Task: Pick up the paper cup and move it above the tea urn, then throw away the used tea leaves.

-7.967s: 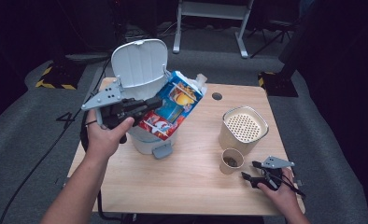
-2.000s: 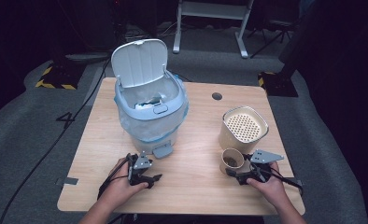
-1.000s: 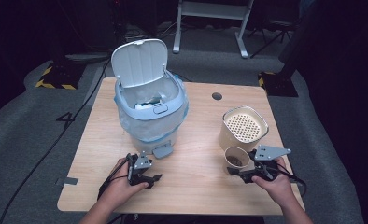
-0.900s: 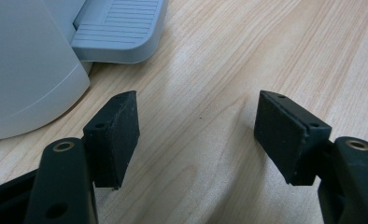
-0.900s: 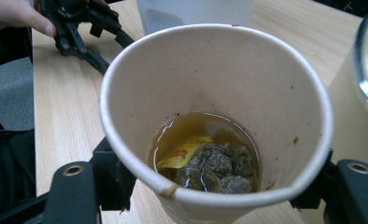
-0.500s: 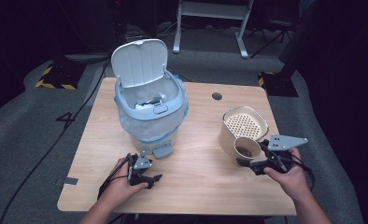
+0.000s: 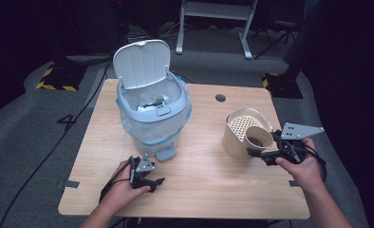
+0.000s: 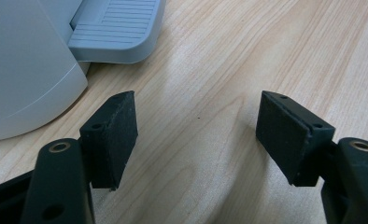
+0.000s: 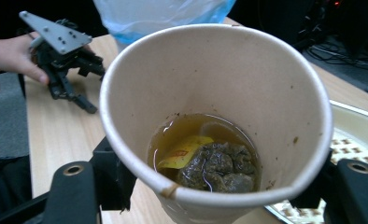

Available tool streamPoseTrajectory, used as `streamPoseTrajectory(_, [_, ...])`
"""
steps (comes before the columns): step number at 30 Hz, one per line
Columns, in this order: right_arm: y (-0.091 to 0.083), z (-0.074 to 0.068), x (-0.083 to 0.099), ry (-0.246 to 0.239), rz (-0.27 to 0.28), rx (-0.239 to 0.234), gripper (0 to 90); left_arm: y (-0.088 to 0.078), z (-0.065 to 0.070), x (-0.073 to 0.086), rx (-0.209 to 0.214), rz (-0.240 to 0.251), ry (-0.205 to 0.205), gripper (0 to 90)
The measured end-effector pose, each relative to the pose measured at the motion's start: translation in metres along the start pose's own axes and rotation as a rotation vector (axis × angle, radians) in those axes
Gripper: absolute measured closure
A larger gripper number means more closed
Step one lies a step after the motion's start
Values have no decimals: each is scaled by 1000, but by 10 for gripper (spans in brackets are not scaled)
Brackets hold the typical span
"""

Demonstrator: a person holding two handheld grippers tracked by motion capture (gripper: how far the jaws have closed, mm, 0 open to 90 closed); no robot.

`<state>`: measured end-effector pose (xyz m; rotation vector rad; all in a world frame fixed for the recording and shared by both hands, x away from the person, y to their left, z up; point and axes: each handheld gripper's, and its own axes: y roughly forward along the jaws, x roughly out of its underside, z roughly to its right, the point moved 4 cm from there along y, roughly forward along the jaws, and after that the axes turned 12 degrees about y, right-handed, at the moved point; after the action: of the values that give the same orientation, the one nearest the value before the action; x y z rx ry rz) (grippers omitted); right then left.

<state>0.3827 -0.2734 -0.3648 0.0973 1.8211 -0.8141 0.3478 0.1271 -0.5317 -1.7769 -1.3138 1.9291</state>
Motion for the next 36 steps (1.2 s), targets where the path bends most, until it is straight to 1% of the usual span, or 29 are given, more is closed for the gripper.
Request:
streamPoseTrajectory(7, [-5, 15, -14, 22, 47, 32, 322, 1, -1, -1, 3, -3, 5, 279])
streamPoseTrajectory(9, [-6, 20, -17, 28, 53, 40, 323, 1, -2, -1, 4, -4, 5, 278])
streamPoseTrajectory(14, [-6, 29, -26, 33, 78, 50, 322, 1, -1, -1, 3, -4, 6, 277])
streamPoseTrajectory(15, [-6, 31, -27, 33, 82, 58, 322, 1, -1, -1, 3, -5, 6, 277])
streamPoseTrajectory(17, [-5, 34, -29, 22, 87, 83, 322, 2, -1, -1, 1, -4, 6, 277])
streamPoseTrajectory(20, [-4, 40, -31, 12, 90, 108, 322, 1, -1, -1, -4, -8, 7, 278])
streamPoseTrajectory(21, [-2, 44, -31, 8, 90, 118, 323, 1, -1, -1, -4, -8, 7, 278])
streamPoseTrajectory(25, [1, 55, -33, -20, 80, 129, 331, 1, -1, -1, -3, -8, 5, 278])
streamPoseTrajectory(27, [3, 60, -34, -29, 87, 133, 334, 1, -1, -1, -3, -7, 5, 278])
streamPoseTrajectory(32, [7, 74, -34, -43, 92, 140, 335, 1, -1, -1, -1, -6, 1, 278])
streamPoseTrajectory(36, [13, 85, -33, -49, 77, 159, 335, 1, -1, -1, -3, -7, 4, 277])
